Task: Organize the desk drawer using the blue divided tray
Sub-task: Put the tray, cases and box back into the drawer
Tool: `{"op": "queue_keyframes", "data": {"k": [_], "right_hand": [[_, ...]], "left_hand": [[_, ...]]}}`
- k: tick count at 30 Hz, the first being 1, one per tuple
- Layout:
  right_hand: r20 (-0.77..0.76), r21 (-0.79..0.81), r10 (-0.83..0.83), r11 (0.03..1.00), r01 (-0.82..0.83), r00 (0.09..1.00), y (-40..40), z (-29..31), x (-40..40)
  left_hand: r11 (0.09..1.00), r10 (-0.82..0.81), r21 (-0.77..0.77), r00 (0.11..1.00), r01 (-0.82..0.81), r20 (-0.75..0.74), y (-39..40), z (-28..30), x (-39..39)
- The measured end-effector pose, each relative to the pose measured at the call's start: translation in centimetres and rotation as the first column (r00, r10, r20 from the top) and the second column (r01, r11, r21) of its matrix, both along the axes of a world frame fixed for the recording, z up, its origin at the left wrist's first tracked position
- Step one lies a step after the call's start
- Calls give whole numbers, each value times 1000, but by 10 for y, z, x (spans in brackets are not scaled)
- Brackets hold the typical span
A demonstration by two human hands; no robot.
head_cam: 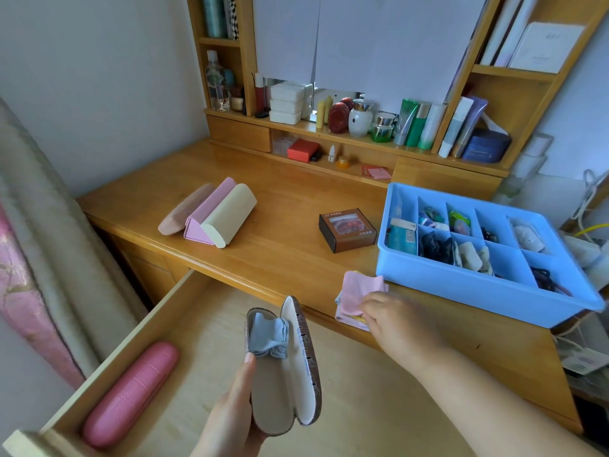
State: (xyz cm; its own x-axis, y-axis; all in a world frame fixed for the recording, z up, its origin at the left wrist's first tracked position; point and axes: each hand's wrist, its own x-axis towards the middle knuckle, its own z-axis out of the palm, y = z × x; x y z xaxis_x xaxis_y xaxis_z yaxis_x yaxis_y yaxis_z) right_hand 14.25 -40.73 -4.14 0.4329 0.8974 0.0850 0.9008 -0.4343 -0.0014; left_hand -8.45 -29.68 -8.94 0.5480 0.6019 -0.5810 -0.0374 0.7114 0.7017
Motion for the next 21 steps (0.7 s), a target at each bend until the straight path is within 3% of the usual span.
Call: {"op": "queue_keyframes", "data": {"k": [3,8,12,16,21], "right_hand": [[-31,115,-21,993,24,999,1,-4,-2],[-28,44,-44,998,45,999,3,-8,-3],[-67,191,-80,977,91,995,8,-5,-10],[2,259,-71,963,68,997,9,0,-14],[-238,267,-165,936,228,957,15,1,4]], "left_hand": [[1000,-8,0,1000,8,13,-1,1,0],[1000,-15,7,1000,14,23,-1,4,-2],[1000,-21,11,1000,21,16,0,4,-4],[1000,15,11,1000,-15,3,2,3,-5],[1000,8,3,1000,-8,5,1,-1,-5]]}}
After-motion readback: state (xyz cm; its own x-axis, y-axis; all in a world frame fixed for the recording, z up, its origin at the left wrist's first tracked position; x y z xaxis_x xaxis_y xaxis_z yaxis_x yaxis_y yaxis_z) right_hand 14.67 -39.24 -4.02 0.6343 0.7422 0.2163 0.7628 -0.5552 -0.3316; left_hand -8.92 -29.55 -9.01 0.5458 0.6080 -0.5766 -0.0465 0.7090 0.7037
